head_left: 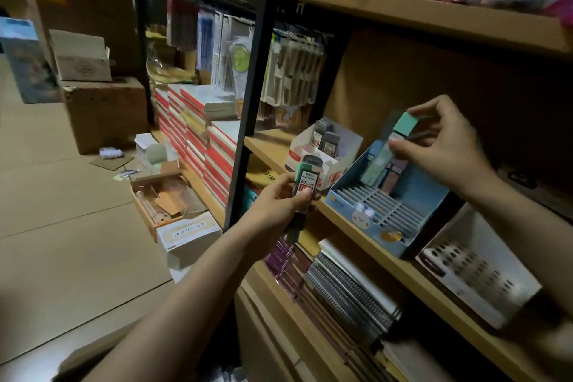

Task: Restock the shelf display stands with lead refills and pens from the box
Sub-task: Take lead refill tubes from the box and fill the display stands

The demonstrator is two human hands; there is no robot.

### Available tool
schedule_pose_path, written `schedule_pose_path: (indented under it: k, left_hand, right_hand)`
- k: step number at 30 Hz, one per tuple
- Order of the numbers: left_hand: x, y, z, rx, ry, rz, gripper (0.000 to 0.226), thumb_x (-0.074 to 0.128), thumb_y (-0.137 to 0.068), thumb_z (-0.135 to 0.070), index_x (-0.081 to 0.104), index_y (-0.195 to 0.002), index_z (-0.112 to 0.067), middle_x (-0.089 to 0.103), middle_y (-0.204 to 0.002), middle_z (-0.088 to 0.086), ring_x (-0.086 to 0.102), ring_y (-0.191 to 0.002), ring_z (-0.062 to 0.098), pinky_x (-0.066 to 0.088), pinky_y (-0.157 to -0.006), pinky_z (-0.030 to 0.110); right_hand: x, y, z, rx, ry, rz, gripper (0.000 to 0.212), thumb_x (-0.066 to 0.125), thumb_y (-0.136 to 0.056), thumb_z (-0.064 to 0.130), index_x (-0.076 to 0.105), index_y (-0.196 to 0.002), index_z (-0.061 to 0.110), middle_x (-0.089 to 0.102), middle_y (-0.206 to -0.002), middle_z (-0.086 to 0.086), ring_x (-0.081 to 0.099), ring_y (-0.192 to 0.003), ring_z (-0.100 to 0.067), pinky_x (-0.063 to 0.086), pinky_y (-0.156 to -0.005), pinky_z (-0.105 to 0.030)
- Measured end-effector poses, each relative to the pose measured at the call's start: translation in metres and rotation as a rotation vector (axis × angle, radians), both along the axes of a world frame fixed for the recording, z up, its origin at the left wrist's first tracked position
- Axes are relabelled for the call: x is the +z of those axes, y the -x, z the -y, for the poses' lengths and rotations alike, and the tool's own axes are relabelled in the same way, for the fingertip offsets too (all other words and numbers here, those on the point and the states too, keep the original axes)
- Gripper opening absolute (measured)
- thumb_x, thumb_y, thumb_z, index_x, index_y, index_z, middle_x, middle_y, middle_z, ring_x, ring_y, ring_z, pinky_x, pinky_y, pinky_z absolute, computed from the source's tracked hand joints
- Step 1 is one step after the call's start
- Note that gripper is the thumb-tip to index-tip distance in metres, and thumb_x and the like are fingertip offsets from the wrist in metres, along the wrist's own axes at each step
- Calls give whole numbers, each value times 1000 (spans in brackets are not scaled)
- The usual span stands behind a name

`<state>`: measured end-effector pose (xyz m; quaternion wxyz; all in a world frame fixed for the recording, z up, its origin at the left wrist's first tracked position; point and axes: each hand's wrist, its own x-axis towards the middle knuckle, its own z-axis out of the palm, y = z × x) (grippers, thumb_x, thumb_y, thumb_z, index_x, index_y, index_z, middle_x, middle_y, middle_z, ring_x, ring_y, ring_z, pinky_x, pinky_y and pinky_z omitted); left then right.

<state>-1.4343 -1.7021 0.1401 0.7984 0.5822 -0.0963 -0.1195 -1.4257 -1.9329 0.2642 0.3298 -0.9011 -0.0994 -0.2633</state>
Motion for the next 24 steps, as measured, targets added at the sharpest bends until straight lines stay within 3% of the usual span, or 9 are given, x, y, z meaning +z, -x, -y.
schedule_pose_path:
  k: [2, 5, 13, 18, 24]
  left_hand:
    - [-4, -3, 3, 14, 11, -11, 24, 53, -97, -16, 57, -120, -22, 68, -110, 5, 65, -95, 19, 52, -82, 35]
    - [-8, -4, 11, -3, 34, -35, 24, 54, -97, -16, 56, -121, -19, 70, -100, 1, 66, -86, 14, 51, -70, 29]
    - [-15, -1, 28, -27, 20, -91, 24, 53, -97, -14, 56, -121, -17, 68, -108, 7, 65, -85, 14, 51, -55, 17]
    - [-19, -1, 30, -40, -25, -94, 23, 54, -96, -14, 57, -119, -19, 70, -105, 4, 67, -87, 13, 51, -62, 22]
    - [-21, -3, 34, -22, -29, -120, 24, 56, -95, -13, 57, -119, -16, 69, -108, 8, 67, -91, 17, 50, -65, 25]
  right_hand:
    - [2, -7, 17, -96, 115, 33, 47, 82, -74, 15, 49, -105, 26, 57, -101, 12, 58, -85, 2, 47, -68, -16]
    - [-6, -13, 45, -233, 279, 26, 46, 83, -73, 18, 50, -103, 28, 63, -102, 4, 60, -86, -8, 40, -62, -12]
    - [-42, -30, 66, -257, 419, 46, 47, 85, -71, 10, 55, -106, 17, 68, -104, -9, 66, -94, -23, 50, -72, -27]
    - [-49, -31, 78, -287, 540, 52, 45, 86, -69, 9, 52, -98, 16, 67, -96, -10, 67, -89, -29, 51, -69, -30]
    - [-62, -33, 82, -280, 476, -1, 41, 82, -73, 8, 54, -102, 14, 67, -104, -12, 66, -99, -28, 52, -74, -29]
